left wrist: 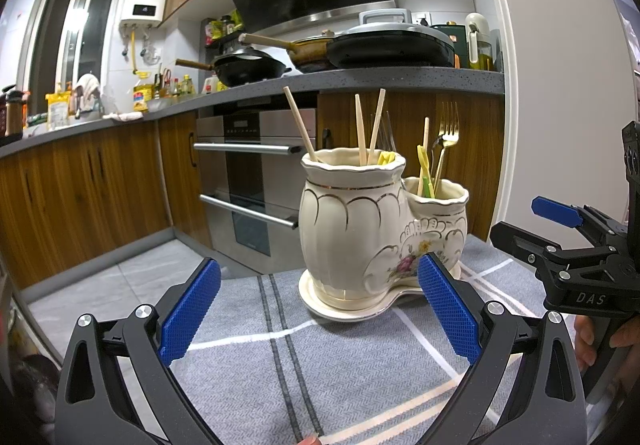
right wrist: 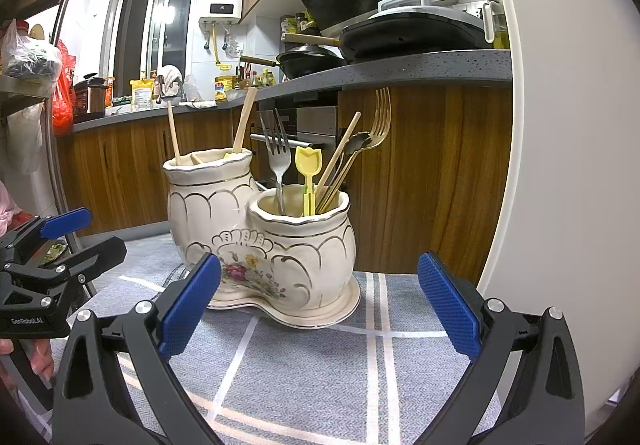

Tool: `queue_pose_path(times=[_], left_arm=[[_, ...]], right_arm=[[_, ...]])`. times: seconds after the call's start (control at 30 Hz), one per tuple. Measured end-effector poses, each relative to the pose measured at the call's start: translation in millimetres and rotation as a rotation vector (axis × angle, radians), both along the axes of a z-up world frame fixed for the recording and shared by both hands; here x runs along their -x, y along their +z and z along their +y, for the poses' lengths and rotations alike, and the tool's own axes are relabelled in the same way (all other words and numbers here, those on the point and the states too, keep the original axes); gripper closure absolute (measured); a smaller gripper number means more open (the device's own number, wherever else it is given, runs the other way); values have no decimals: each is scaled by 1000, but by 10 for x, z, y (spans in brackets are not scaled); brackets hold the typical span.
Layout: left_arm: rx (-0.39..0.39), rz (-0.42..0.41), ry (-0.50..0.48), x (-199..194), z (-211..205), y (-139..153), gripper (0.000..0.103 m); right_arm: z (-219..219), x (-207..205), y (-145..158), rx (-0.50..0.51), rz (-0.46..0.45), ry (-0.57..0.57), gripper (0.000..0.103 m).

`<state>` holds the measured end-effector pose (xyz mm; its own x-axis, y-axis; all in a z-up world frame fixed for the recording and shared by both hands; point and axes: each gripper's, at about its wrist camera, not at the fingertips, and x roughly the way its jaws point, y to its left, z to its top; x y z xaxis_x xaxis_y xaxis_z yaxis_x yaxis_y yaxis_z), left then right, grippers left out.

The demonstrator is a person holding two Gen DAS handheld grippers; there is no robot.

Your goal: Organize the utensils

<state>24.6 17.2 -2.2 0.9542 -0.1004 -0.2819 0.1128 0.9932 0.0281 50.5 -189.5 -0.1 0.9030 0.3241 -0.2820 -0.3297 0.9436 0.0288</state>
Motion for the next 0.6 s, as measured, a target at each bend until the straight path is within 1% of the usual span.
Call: queue_pose_path(times=[0.6], left_arm=[[8,1,17,14,55,-20,5]], right_arm=[[-25,-20,-9,0,1,-2,6]])
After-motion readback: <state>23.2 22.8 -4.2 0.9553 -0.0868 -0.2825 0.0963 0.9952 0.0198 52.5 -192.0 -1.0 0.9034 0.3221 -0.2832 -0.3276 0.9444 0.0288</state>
